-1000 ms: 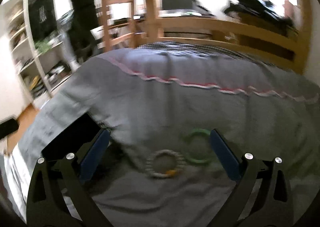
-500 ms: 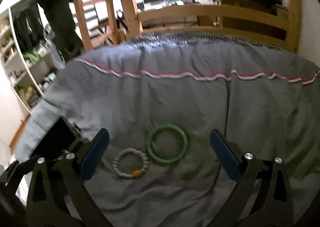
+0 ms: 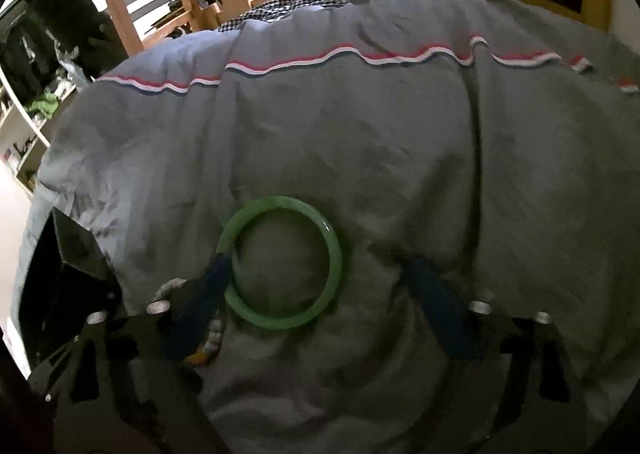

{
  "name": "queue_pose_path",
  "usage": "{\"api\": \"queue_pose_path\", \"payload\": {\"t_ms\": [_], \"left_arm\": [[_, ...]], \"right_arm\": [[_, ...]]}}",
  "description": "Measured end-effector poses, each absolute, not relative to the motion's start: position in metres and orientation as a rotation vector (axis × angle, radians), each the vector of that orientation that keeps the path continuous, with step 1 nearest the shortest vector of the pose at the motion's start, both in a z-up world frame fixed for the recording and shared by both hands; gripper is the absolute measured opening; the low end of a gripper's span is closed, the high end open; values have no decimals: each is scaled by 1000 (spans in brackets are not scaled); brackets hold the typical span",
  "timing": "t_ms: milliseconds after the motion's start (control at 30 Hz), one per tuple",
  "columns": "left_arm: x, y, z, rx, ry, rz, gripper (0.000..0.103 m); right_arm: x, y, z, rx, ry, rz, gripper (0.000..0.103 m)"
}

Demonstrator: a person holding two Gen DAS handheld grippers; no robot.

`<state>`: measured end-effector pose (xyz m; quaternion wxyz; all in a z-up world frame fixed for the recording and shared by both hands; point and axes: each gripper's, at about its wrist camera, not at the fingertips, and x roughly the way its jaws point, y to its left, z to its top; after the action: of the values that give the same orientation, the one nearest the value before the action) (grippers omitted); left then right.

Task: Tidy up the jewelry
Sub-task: 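Grasp the green jade bangle with the right tool while the left tool approaches the grey bead bracelet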

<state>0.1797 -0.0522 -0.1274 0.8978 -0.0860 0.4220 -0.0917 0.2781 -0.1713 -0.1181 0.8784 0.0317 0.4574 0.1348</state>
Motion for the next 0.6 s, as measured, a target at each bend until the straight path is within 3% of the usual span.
{"api": "queue_pose_path", "payload": {"t_ms": [100, 167, 200, 233, 267, 600], "left_arm": [[181, -51, -138, -182, 894, -188, 33], [181, -45, -139, -204, 904, -187, 26], [180, -42, -138, -222, 909, -195, 19], [180, -39, -137, -235, 916, -205, 5], [179, -37, -137, -244, 924, -214, 4], [170, -30, -128, -244, 890, -221, 0]], "right_arm": [[281, -171, -125, 23, 946, 236, 43], [281, -175, -126, 27, 944, 219, 33], [282, -178, -126, 32, 942, 211, 25], [281, -181, -124, 44, 940, 211, 21], [281, -186, -121, 67, 937, 210, 13], [274, -195, -87, 178, 870, 231, 11]]}}
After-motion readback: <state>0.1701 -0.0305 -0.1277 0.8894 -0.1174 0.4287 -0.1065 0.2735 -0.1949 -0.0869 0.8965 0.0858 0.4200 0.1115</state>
